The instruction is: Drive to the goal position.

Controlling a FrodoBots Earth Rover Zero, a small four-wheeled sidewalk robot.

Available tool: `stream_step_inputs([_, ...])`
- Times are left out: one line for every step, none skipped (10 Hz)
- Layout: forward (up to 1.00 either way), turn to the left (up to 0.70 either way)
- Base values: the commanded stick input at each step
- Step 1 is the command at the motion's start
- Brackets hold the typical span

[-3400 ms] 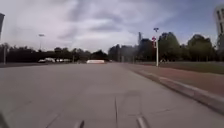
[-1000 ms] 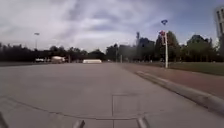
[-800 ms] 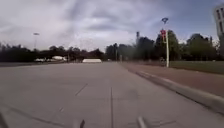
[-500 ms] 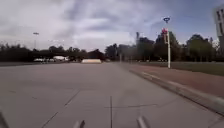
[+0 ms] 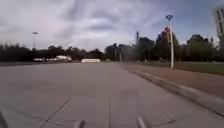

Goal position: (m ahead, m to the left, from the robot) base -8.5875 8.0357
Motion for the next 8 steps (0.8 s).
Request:
stream_step_inputs([1.00, 0.00])
stream_step_inputs([1.00, 0.00])
stream_step_inputs([1.00, 0.00])
stream_step_inputs([1.00, 0.00])
stream_step_inputs([1.00, 0.00])
stream_step_inputs([1.00, 0.00])
stream_step_inputs([1.00, 0.00])
stream_step_inputs([1.00, 0.00])
